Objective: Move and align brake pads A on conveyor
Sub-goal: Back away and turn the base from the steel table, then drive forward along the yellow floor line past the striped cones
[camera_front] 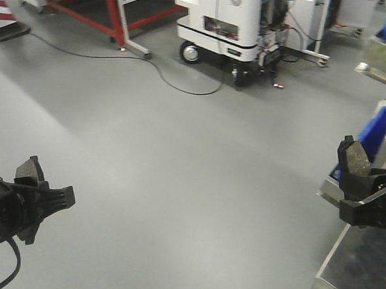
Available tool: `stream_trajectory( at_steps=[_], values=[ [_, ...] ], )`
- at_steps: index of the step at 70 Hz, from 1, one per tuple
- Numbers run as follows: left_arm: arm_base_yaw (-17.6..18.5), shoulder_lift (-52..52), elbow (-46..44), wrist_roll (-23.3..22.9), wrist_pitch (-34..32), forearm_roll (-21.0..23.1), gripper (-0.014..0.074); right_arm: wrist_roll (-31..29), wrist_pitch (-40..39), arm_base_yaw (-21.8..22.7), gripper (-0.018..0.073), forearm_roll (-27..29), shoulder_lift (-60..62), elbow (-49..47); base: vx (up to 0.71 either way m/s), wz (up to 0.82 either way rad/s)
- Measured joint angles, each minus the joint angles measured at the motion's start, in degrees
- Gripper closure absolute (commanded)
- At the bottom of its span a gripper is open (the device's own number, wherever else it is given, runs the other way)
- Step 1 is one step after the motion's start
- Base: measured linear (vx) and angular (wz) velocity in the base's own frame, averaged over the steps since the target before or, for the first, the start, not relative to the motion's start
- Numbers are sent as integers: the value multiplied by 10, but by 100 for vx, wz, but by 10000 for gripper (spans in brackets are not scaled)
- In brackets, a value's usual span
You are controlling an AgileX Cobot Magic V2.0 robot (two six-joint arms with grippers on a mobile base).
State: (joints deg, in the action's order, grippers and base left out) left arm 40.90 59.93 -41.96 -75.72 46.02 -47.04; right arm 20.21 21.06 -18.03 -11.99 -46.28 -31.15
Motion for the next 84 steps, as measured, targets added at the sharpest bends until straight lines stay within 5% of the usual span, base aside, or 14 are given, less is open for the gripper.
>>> stream_trajectory(
  at_steps=[84],
  values=[
    [0, 0, 0, 0, 1, 0, 380, 0, 0, 0, 524, 0, 0, 0, 5, 47]
  ],
)
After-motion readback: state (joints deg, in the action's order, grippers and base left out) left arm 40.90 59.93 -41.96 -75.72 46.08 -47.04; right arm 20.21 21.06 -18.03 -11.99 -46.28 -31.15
